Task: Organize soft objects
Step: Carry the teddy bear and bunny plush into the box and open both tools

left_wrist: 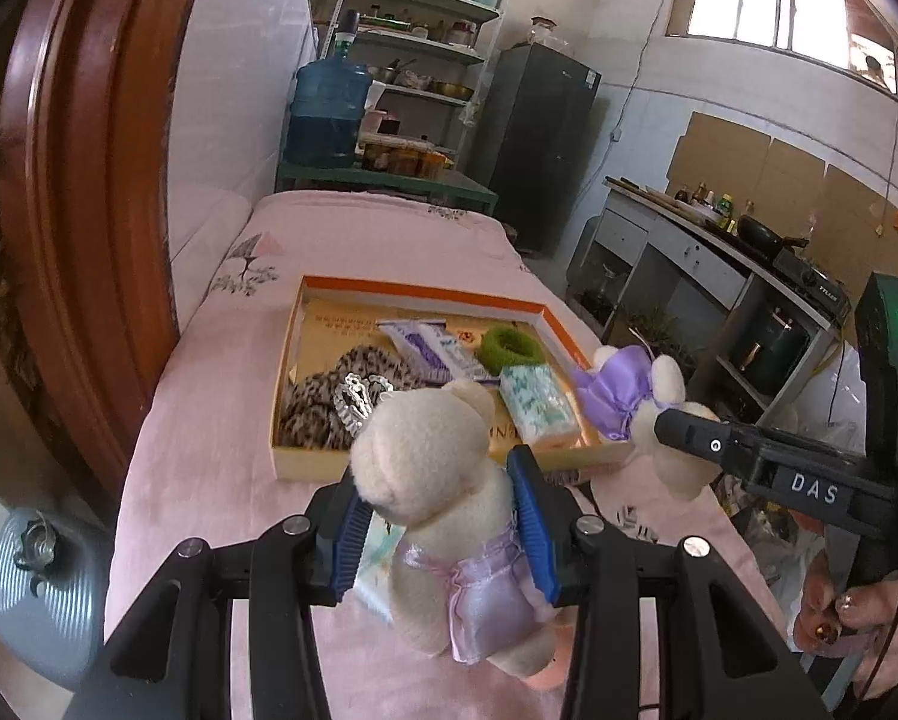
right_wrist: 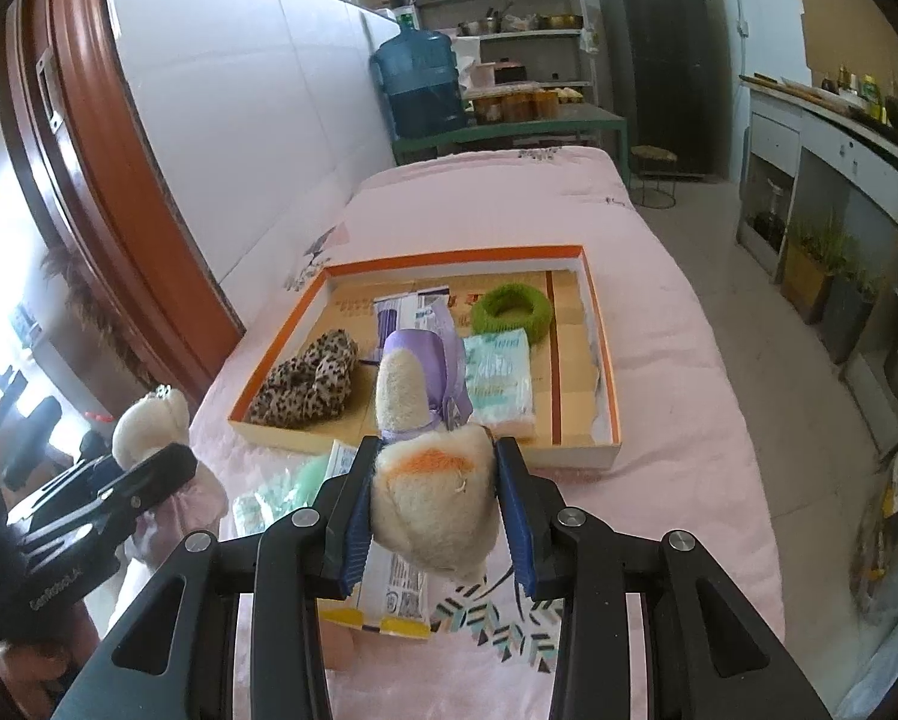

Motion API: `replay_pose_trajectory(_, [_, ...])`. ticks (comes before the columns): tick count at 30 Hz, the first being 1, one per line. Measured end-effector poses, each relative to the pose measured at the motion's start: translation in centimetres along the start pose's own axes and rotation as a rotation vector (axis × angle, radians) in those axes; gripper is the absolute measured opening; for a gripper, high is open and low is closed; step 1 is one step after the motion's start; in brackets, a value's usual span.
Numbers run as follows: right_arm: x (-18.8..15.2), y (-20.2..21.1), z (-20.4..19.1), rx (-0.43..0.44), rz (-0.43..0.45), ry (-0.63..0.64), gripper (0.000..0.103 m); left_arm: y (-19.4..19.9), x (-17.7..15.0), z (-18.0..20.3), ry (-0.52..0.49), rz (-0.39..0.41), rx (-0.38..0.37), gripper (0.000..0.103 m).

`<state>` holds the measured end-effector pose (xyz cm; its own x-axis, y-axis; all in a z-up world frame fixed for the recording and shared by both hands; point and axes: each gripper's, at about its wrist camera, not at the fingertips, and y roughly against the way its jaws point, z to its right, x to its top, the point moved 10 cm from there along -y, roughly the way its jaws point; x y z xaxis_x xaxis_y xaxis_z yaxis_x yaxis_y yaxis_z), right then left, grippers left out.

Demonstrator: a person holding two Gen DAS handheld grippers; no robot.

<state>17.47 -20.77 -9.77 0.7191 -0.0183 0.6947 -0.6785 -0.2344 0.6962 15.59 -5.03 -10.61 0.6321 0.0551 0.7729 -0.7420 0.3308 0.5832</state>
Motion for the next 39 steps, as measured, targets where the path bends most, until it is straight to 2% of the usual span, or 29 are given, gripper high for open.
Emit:
replay_pose_trajectory(17, [2.3, -1.2, 0.3, -0.021, 0.017, 0.022, 0.038, -2.3, 5.2, 1.1, -0.042, 0.034, -0.004, 0.045])
replay_pose_trajectory(39, [6.9, -4.4, 2.6, -0.037, 0.054, -0.019, 0.038, -8.0, 8.1, 1.5, 0.015, 0.005, -0.045, 0.045])
